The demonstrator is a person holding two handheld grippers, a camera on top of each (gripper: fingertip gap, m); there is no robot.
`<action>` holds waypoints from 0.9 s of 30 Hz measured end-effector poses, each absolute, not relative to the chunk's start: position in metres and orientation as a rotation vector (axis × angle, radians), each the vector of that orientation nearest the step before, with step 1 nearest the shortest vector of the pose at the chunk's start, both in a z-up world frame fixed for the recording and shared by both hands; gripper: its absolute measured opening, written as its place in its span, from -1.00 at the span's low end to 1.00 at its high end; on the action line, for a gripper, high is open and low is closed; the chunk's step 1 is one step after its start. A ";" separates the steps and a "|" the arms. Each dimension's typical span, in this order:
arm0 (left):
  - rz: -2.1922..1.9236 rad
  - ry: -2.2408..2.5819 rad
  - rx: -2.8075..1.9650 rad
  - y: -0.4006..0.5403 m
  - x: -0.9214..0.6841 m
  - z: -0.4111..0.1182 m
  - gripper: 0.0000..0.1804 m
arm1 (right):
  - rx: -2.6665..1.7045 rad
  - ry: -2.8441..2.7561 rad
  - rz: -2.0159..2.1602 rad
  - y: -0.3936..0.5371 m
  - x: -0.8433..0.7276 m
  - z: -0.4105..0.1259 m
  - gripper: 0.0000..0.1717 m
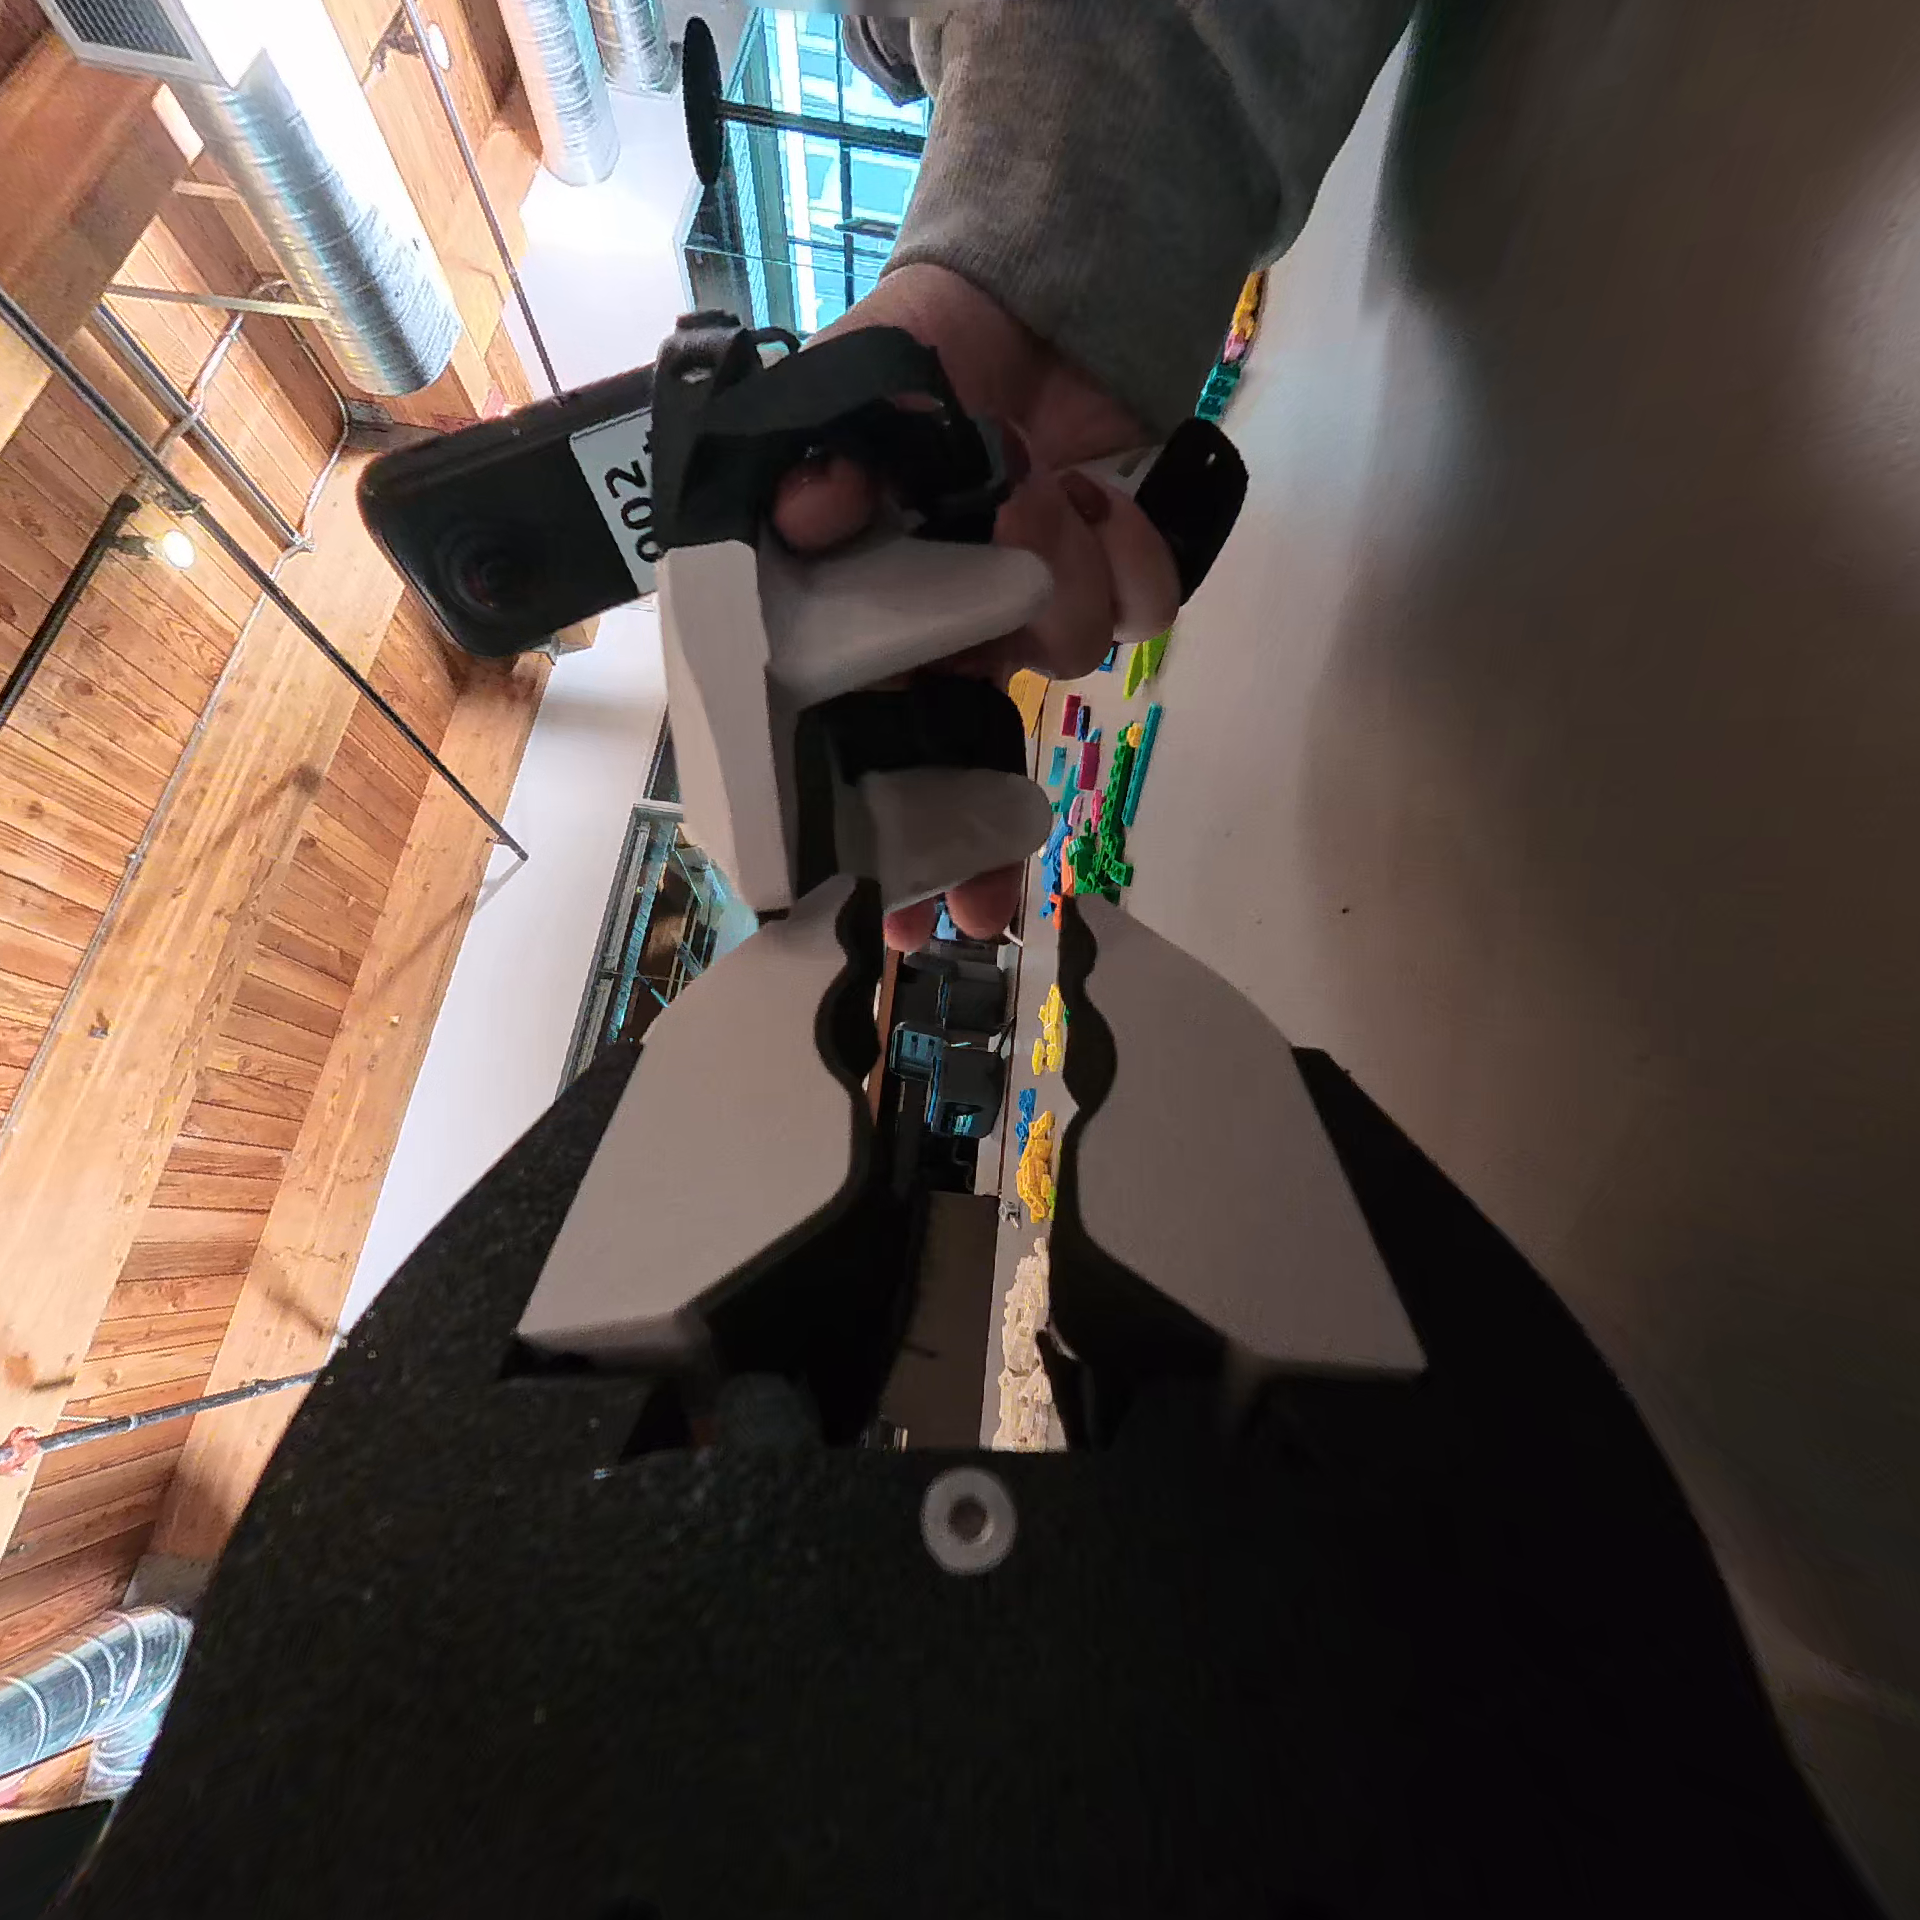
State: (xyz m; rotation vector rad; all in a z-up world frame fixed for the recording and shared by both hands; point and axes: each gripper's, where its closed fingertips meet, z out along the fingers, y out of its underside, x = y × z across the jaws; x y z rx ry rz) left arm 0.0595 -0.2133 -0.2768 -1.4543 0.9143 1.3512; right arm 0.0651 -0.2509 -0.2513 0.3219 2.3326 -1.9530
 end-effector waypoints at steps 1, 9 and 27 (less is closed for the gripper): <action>1.351 0.918 -1.451 -0.213 0.060 -0.277 -0.64 | 0.317 2.339 -1.953 -0.251 0.065 -0.252 -0.68; 1.181 0.907 -1.491 -0.210 0.068 -0.286 -0.56 | 0.267 2.375 -1.928 -0.258 0.070 -0.257 -0.71; 1.198 0.589 -1.937 -0.230 -0.008 -0.299 -0.46 | 0.930 3.319 -1.311 -0.207 0.003 -0.269 -1.00</action>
